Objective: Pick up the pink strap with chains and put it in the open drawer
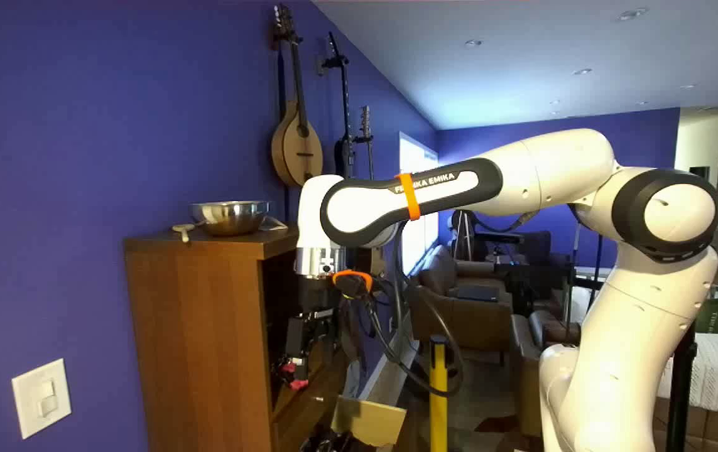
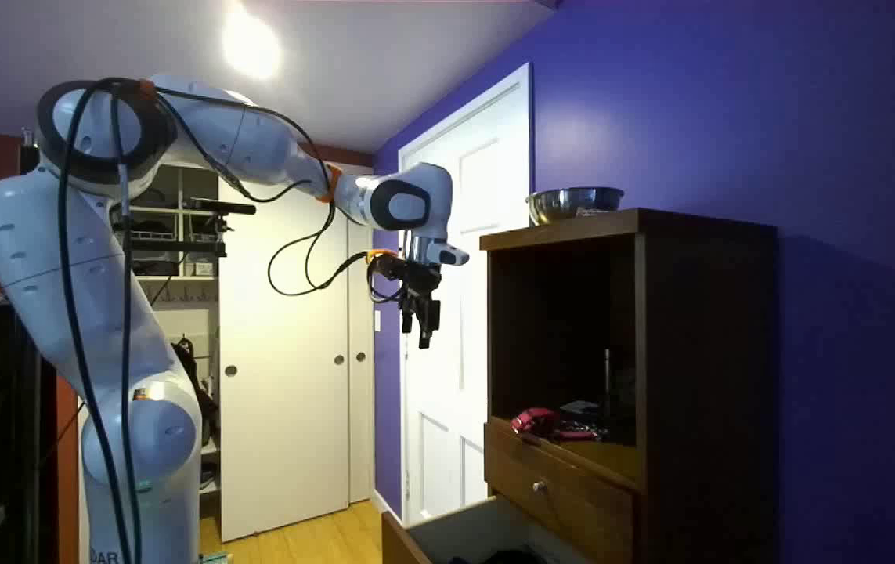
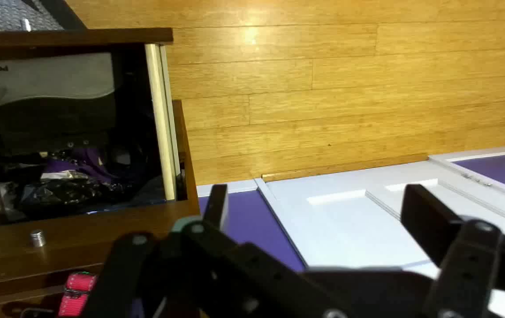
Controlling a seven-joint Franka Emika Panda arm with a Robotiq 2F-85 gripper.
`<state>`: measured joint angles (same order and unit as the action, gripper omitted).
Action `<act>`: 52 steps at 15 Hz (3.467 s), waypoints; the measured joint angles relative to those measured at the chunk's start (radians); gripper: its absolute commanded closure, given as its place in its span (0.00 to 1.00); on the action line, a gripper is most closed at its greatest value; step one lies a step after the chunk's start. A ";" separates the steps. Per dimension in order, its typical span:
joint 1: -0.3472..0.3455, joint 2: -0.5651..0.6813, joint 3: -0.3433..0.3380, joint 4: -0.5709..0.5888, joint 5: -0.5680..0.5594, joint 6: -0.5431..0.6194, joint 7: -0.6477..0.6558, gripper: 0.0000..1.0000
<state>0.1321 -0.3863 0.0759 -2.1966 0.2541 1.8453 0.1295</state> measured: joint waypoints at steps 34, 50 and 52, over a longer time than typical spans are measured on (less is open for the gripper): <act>-0.127 -0.026 -0.083 -0.150 -0.167 0.272 -0.142 0.00; -0.155 -0.020 -0.103 -0.278 -0.182 0.530 -0.144 0.00; -0.150 -0.008 -0.103 -0.278 -0.179 0.544 -0.147 0.00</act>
<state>-0.0178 -0.3946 -0.0274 -2.4745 0.0751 2.3897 -0.0173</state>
